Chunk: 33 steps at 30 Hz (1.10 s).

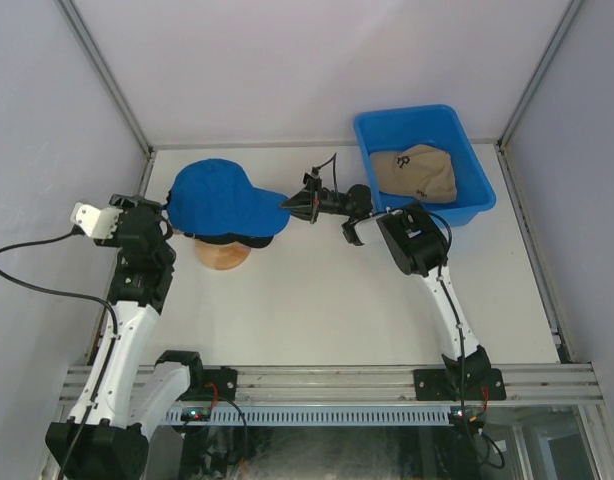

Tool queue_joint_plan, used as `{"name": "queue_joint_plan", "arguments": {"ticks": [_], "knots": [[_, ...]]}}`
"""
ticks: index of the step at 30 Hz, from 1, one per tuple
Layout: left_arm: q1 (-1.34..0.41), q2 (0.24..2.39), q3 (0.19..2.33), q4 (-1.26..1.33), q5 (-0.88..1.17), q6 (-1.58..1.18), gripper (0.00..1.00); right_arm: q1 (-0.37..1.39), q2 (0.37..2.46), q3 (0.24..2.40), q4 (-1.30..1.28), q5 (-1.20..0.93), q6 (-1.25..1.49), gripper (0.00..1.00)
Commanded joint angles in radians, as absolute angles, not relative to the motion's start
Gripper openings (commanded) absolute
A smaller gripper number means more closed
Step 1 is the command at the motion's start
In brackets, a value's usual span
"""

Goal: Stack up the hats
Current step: Stack the hat on the hat.

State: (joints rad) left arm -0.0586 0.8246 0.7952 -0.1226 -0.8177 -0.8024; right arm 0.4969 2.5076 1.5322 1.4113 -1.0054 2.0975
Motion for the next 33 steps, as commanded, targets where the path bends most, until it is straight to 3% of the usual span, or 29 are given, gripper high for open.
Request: {"name": "queue_joint_plan", "arguments": {"ticks": [1, 17, 20, 23, 24, 25, 26, 33], "knots": [[-0.047, 0.833, 0.848, -0.100, -0.797, -0.811, 0.63, 0.489, 2.539, 1.524, 1.369, -1.039, 2.306, 0.00], [-0.034, 0.874, 0.844, -0.087, -0.750, -0.818, 0.63, 0.488, 2.572, 1.529, 1.320, -1.049, 2.249, 0.00], [-0.033, 0.877, 0.842, -0.090, -0.746, -0.821, 0.63, 0.480, 2.570, 1.535, 1.327, -1.047, 2.249, 0.04], [-0.033, 0.866, 0.834, -0.092, -0.750, -0.824, 0.63, 0.467, 2.547, 1.527, 1.324, -1.050, 2.233, 0.38], [-0.034, 0.861, 0.831, -0.092, -0.753, -0.825, 0.63, 0.462, 2.537, 1.521, 1.310, -1.053, 2.217, 0.57], [-0.034, 0.856, 0.830, -0.092, -0.753, -0.827, 0.63, 0.453, 2.516, 1.513, 1.292, -1.055, 2.199, 0.89], [-0.033, 0.851, 0.829, -0.094, -0.754, -0.829, 0.63, 0.449, 2.501, 1.504, 1.267, -1.058, 2.175, 0.98], [-0.033, 0.817, 0.831, -0.118, -0.753, -0.841, 0.63, 0.417, 2.404, 1.454, 1.146, -1.077, 2.037, 1.00]]}}
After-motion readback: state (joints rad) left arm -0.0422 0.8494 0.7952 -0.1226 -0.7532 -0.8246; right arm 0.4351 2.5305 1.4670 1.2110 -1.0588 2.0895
